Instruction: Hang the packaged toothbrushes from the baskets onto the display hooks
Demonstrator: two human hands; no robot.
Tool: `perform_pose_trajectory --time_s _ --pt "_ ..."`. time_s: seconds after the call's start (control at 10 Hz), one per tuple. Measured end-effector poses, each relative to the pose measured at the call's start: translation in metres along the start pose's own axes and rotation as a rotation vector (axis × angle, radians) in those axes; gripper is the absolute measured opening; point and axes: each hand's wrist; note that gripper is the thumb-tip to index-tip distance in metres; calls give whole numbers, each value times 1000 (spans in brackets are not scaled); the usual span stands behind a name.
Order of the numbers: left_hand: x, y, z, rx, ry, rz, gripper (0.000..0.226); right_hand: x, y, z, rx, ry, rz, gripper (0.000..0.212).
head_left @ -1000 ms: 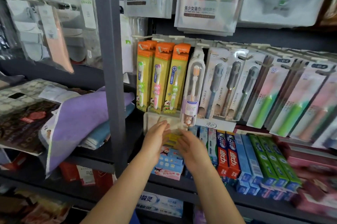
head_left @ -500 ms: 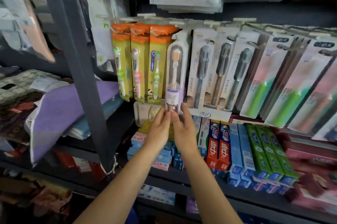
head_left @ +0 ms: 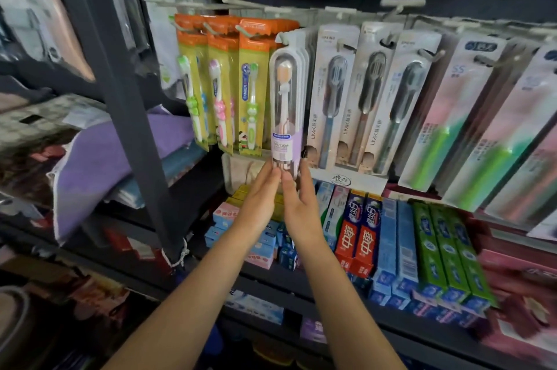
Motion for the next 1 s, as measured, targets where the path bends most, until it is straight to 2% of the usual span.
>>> perform_pose_trajectory --time_s 0.4,0.6,0.9,1.0 --pt "-2 8 -4 -10 -48 23 43 -5 -18 4 -28 -12 53 67" --pt "0 12 -13 -52 -92 15 45 -14 -43 13 -117 -10 106 56" --pt "-15 24 -31 -14 -156 -47 50 -34 -59 24 -158 52 163 59" --pt "-45 34 -37 71 -195 -4 45 -54 -69 27 -196 104 179 56"
Point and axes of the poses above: each hand's wrist, its own x-axis towards the middle knuckle, its own z-axis out of the palm, y = z × x, and after that the axes turned 13 degrees about -y, right-handed
